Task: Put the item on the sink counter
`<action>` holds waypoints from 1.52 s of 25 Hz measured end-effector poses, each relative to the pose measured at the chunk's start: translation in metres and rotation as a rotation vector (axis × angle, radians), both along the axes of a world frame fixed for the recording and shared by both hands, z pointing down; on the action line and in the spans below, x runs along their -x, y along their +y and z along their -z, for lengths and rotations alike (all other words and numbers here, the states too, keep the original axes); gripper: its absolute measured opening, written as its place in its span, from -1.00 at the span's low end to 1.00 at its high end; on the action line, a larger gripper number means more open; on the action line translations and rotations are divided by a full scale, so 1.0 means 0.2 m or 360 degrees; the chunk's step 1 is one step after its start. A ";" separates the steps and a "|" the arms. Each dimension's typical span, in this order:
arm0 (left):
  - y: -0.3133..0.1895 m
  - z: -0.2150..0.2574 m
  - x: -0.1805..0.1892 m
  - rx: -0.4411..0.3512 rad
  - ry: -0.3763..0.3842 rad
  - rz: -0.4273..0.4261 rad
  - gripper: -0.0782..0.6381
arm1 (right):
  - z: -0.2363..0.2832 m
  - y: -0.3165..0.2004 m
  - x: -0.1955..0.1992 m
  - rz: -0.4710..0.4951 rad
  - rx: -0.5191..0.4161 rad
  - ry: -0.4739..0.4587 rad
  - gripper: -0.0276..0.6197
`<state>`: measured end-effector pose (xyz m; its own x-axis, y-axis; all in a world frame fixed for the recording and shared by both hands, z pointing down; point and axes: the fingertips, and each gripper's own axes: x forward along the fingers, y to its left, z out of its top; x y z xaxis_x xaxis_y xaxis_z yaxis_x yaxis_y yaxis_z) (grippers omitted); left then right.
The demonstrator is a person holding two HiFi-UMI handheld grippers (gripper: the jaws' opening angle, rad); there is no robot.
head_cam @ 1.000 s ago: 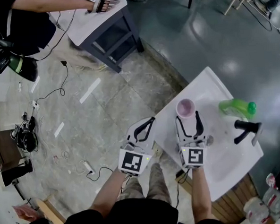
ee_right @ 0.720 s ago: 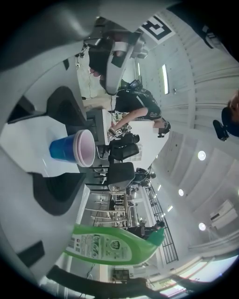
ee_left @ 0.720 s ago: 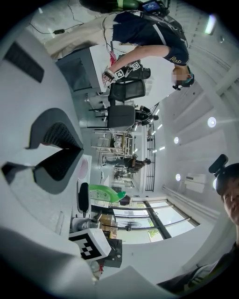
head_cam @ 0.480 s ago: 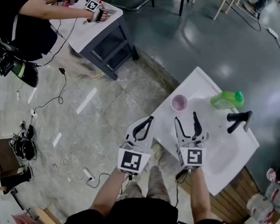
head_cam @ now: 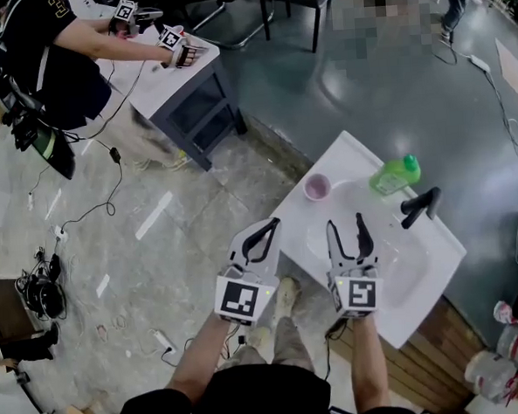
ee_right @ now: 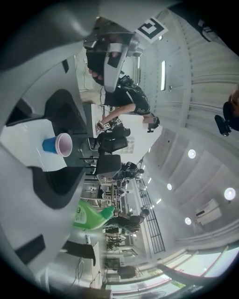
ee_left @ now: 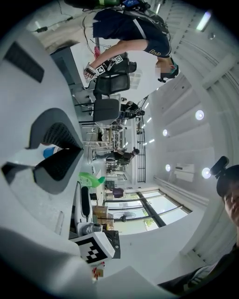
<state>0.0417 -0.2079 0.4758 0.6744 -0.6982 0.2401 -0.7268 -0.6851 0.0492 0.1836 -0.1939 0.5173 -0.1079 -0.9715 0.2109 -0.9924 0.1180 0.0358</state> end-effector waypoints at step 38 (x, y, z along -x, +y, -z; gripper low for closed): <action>0.97 0.49 0.10 -0.0213 0.0118 -0.0431 -0.77 | 0.53 1.26 0.07 -0.0458 -0.0209 -0.0010 -0.77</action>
<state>0.0216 -0.0139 0.3783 0.8523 -0.5131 0.1013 -0.5150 -0.8571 -0.0087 0.1687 0.0575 0.4121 0.1748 -0.9812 0.0817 -0.9845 -0.1732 0.0261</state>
